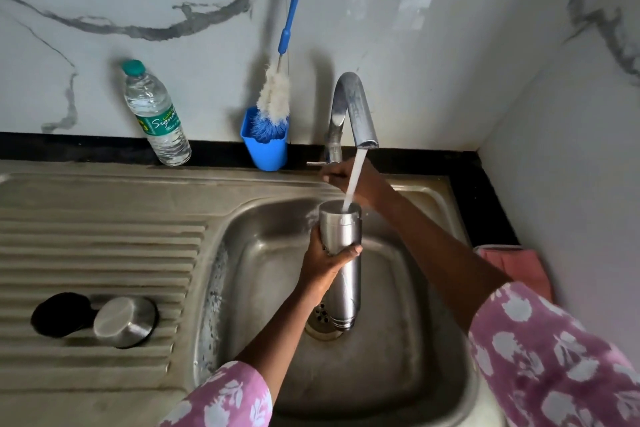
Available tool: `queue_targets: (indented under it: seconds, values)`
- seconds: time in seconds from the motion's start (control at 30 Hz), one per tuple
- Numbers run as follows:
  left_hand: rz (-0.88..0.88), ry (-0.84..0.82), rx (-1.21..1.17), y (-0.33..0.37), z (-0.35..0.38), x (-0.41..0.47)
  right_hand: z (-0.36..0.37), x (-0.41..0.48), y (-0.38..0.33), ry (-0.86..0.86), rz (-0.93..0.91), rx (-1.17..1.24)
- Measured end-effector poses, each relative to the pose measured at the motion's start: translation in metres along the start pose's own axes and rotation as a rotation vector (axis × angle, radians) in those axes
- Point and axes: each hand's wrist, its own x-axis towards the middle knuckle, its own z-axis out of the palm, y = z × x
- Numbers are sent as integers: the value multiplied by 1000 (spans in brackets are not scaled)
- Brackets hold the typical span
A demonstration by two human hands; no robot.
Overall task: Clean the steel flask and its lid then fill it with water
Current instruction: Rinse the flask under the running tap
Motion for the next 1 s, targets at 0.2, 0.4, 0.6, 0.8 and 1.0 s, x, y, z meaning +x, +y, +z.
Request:
queue_targets:
  seconds: [0.2, 0.4, 0.6, 0.8, 1.0]
  values:
    - [7, 51, 49, 14, 1, 6, 29, -65, 11, 73, 5, -302]
    - [83, 48, 242, 19, 1, -10, 25, -85, 5, 113, -67, -166]
    - [87, 29, 301, 25, 1, -10, 19, -74, -17, -19, -8, -359]
    - [144, 29, 325, 43, 0, -1, 16, -88, -17, 497, 28, 255]
    - [143, -14, 222, 43, 3, -7, 25, -74, -42, 377, 247, -60]
